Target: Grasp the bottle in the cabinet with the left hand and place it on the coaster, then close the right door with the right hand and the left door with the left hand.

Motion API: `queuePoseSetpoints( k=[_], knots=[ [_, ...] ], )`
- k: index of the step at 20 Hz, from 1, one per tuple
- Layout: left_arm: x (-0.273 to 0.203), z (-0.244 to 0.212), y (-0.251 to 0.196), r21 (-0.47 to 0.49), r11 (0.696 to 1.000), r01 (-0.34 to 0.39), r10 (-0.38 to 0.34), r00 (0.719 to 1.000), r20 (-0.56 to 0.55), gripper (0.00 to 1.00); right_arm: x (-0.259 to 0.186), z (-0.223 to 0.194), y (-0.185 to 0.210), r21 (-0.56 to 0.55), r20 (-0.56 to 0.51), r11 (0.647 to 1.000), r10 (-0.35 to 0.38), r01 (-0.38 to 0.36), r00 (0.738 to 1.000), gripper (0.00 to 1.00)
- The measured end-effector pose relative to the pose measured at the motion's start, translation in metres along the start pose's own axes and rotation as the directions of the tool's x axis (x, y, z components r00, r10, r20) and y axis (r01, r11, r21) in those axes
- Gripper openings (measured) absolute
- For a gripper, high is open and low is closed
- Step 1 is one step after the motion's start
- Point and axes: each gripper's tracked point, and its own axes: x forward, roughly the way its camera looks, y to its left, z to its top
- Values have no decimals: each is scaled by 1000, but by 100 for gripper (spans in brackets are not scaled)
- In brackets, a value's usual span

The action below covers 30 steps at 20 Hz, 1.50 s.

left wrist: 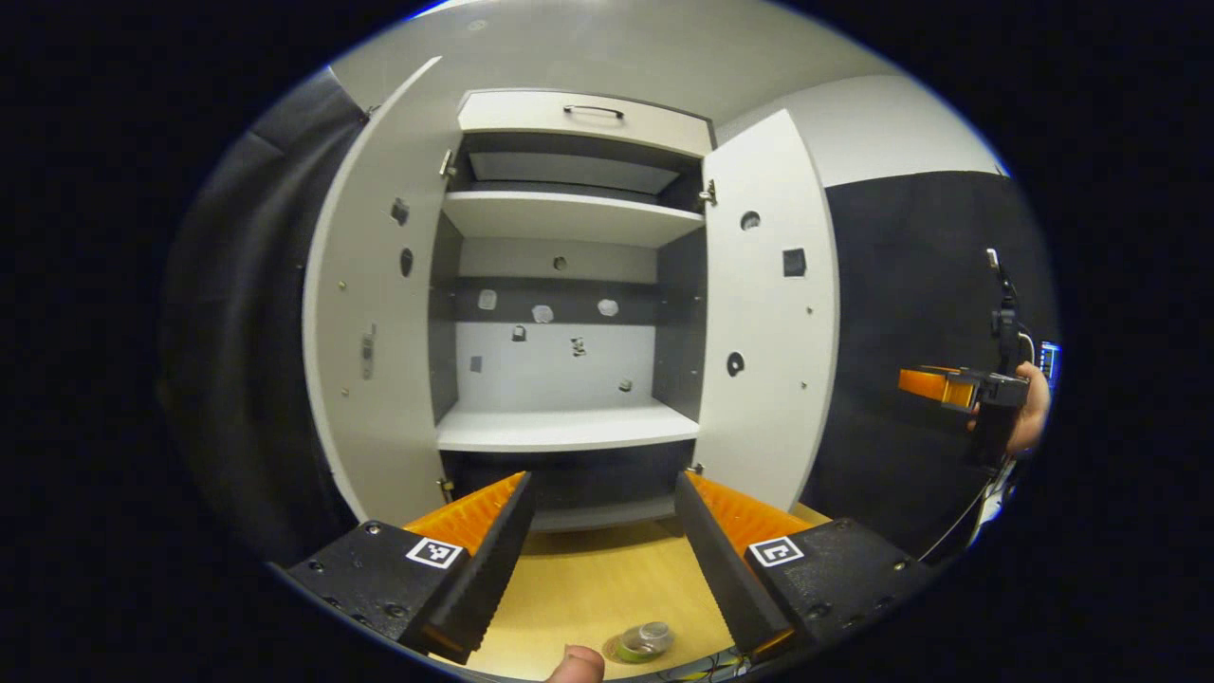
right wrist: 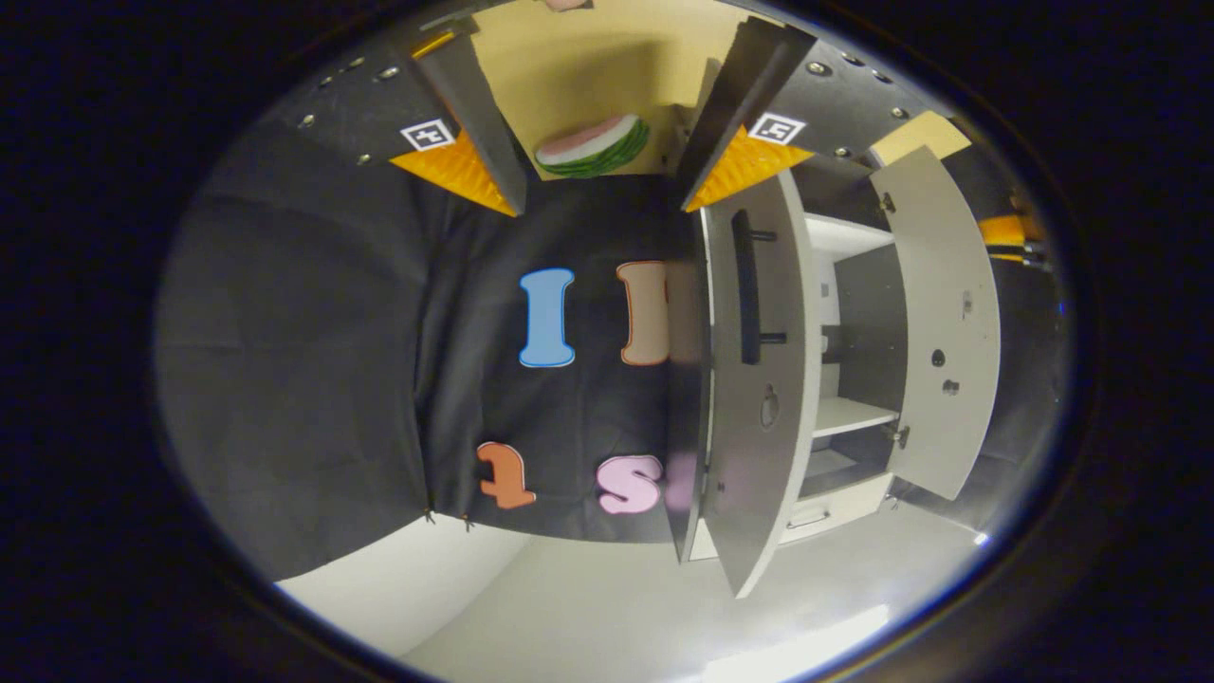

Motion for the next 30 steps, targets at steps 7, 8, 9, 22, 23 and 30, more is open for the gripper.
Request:
queuePoseSetpoints(
  k=[7,8,9,22,23,30],
  knots=[
    [-49,38,80,43,976,-212,209,976,55,96,68,14,-3,11,-8,1000,7,-7,1000,97],
    [-55,38,88,43,970,-238,236,970,52,96,73,17,4,13,-3,1000,16,-16,1000,97],
    [-61,37,95,34,968,-250,248,968,42,96,75,23,14,15,7,999,30,-30,1000,94],
    [-98,29,145,-48,955,-293,294,956,4,94,83,39,135,-51,-16,981,186,-186,982,88],
    [-96,31,148,-49,956,-290,291,957,6,94,82,40,144,-47,-12,981,190,-190,982,88],
    [-88,37,181,-40,952,-304,305,951,41,96,89,43,172,-10,0,991,134,-134,991,88]
  ],
)
